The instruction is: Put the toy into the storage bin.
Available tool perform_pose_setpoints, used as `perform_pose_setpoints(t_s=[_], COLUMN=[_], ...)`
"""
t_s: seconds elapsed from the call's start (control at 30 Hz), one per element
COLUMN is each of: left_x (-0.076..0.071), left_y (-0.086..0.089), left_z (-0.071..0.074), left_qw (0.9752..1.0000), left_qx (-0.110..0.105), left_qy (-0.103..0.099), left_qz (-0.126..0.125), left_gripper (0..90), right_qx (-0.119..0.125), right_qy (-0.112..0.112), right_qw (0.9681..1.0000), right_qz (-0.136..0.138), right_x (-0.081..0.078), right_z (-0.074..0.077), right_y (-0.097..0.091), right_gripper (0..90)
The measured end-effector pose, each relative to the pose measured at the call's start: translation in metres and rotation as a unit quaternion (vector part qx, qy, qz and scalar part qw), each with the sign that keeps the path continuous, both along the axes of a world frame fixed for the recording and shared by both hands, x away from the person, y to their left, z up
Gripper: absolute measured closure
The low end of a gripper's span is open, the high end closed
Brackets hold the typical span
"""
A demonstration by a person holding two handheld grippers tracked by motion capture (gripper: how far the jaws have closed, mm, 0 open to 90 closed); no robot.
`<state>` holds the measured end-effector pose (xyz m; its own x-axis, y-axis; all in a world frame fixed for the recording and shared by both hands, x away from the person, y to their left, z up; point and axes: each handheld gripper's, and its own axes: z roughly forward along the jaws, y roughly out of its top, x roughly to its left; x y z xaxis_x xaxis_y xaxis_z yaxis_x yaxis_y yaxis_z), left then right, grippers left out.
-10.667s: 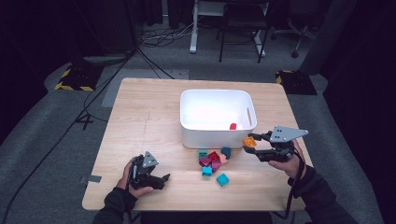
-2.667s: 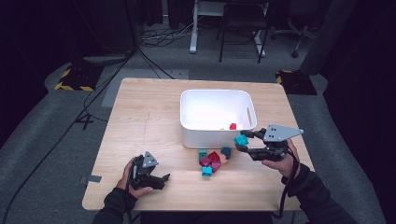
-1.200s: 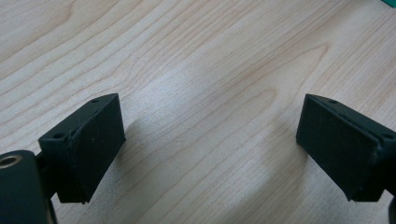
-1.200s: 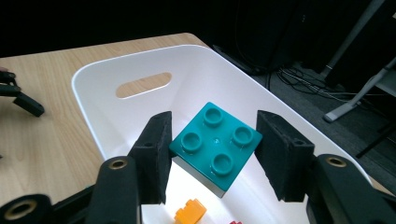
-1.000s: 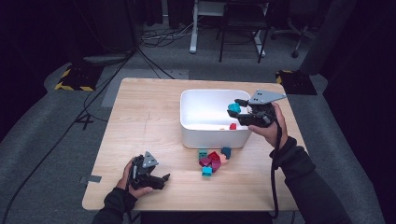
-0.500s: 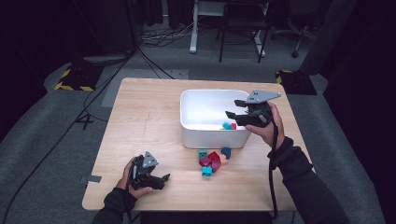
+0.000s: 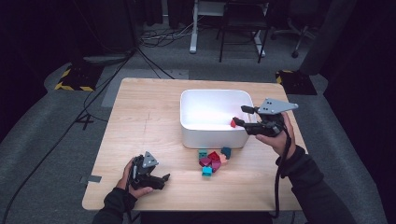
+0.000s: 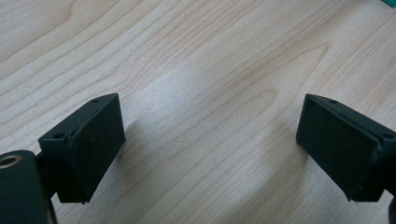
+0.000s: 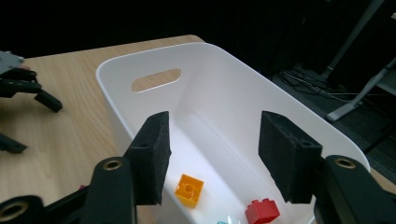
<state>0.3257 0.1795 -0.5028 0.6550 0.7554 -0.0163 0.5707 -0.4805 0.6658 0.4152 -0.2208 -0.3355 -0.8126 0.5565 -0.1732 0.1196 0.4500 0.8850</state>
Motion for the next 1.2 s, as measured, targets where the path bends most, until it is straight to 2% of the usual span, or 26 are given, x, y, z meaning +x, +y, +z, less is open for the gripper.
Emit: perform_pose_setpoints(t_s=[0.07, 0.3, 0.43, 0.53, 0.57, 0.67, 0.73, 0.83, 0.9, 0.97, 1.03, 1.1, 1.2], left_x=[0.000, 0.000, 0.000, 0.000, 0.000, 0.000, 0.000, 0.000, 0.000, 0.000, 0.000, 0.000, 0.000], left_y=[0.000, 0.000, 0.000, 0.000, 0.000, 0.000, 0.000, 0.000, 0.000, 0.000, 0.000, 0.000, 0.000], left_z=[0.000, 0.000, 0.000, 0.000, 0.000, 0.000, 0.000, 0.000, 0.000, 0.000, 0.000, 0.000, 0.000], left_qw=[1.0000, 1.0000, 1.0000, 1.0000, 1.0000, 1.0000, 1.0000, 1.0000, 1.0000, 1.0000, 1.0000, 1.0000, 1.0000], left_qx=[0.000, 0.000, 0.000, 0.000, 0.000, 0.000, 0.000, 0.000, 0.000, 0.000, 0.000, -0.001, -0.001], left_qy=[0.000, 0.000, 0.000, 0.000, 0.000, 0.000, 0.000, 0.000, 0.000, 0.000, 0.000, 0.000, 0.000], left_qz=[0.000, 0.000, 0.000, 0.001, 0.001, 0.001, 0.001, 0.001, 0.001, 0.001, 0.001, 0.001, 0.001], left_gripper=[8.1, 8.1, 8.1, 8.1, 8.1, 8.1, 8.1, 8.1, 8.1, 8.1, 8.1, 8.1, 8.1], right_qx=[0.013, 0.023, 0.029, 0.038, 0.030, 0.027, 0.016, 0.001, -0.018, -0.020, -0.030, -0.046, -0.058], right_qy=[0.003, -0.001, -0.002, 0.009, 0.006, 0.024, 0.030, 0.052, 0.054, 0.068, 0.068, 0.057, 0.060], right_qw=[0.9999, 0.9994, 0.9990, 0.9986, 0.9989, 0.9989, 0.9991, 0.9983, 0.9978, 0.9969, 0.9965, 0.9965, 0.9960], right_qz=[0.010, 0.024, 0.035, 0.035, 0.036, 0.029, 0.026, 0.027, 0.032, 0.036, 0.039, 0.039, 0.033], right_x=[-0.009, -0.032, -0.044, -0.050, -0.052, -0.054, -0.052, -0.052, -0.050, -0.047, -0.044, -0.039, -0.032], right_z=[0.000, -0.009, -0.022, -0.039, -0.046, -0.067, -0.081, -0.099, -0.108, -0.118, -0.125, -0.133, -0.142], right_y=[-0.007, -0.022, -0.030, -0.033, -0.034, -0.035, -0.034, -0.030, -0.026, -0.022, -0.018, -0.013, -0.008], right_gripper=[43.0, 42.6, 39.6, 38.6, 38.6, 39.4, 40.2, 41.2, 42.4, 43.6, 45.9, 46.9, 48.5])
